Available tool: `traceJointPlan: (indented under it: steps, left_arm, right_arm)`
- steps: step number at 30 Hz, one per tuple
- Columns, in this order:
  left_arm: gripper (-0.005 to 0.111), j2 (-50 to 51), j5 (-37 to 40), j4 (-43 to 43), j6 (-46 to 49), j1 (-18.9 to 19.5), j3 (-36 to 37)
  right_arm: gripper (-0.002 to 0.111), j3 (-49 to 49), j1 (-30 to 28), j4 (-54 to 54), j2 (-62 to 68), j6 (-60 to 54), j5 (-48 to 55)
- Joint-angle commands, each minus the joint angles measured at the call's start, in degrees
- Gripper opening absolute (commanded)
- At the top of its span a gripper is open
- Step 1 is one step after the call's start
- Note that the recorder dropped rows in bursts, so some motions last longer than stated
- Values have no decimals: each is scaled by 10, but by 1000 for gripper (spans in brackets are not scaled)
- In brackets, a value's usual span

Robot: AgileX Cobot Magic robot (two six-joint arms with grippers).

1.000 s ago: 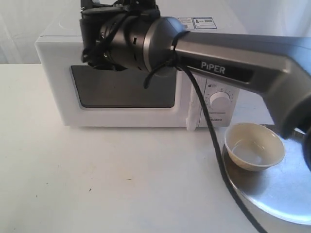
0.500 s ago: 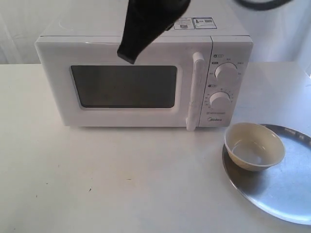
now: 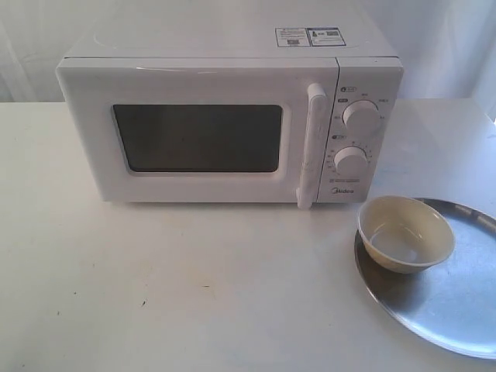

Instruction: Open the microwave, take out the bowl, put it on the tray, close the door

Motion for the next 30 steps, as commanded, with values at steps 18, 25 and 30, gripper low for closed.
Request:
traceJointPlan:
  steps: [18,25,30]
  left_arm:
    - [0,-1,0,-2,-3,-2,-2]
    - [0,-1,0,-2,-3,-2,-2]
    - [0,-1,0,-2,-3,-2,-2]
  right_arm:
    - [0,114,-282,-62,-260,0,-205]
    - [0,340,-422,133,-275,71,-437]
    - [0,526,-519,316,-310,82,-562]
